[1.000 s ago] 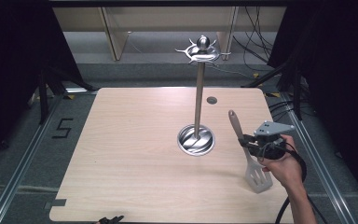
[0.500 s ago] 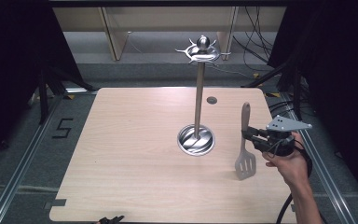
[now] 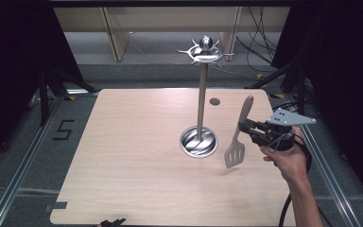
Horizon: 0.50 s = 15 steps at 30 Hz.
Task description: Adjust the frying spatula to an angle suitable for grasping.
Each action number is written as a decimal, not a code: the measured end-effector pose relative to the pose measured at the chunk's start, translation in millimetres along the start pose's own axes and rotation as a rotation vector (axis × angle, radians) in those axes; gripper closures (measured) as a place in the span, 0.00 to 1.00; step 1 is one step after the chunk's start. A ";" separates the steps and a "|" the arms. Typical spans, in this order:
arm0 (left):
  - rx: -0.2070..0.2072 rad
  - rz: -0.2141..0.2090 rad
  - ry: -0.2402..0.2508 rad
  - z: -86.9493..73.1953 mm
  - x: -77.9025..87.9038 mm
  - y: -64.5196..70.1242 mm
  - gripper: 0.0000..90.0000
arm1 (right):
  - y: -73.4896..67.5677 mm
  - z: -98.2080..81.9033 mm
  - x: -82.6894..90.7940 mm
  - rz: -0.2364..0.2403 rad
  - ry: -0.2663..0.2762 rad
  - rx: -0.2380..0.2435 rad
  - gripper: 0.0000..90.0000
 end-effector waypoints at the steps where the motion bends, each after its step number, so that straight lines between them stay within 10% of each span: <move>1: 0.000 0.002 -0.002 0.0 0.2 -0.3 0.20 | -1.3 2.4 -1.6 -0.006 0.007 -0.001 0.84; 15: 0.001 -0.013 -0.008 -0.7 1.2 0.2 0.20 | -21.4 40.0 -20.1 0.037 0.038 0.037 0.84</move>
Point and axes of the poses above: each handheld gripper's, and its own axes: x roughly backward along the jaws, z roughly out of its top, y roughly to its right, the point moved 7 cm from there along -x, roughly forward along the jaws, and after that the axes turned 3 degrees about z, right-handed, at the moved point
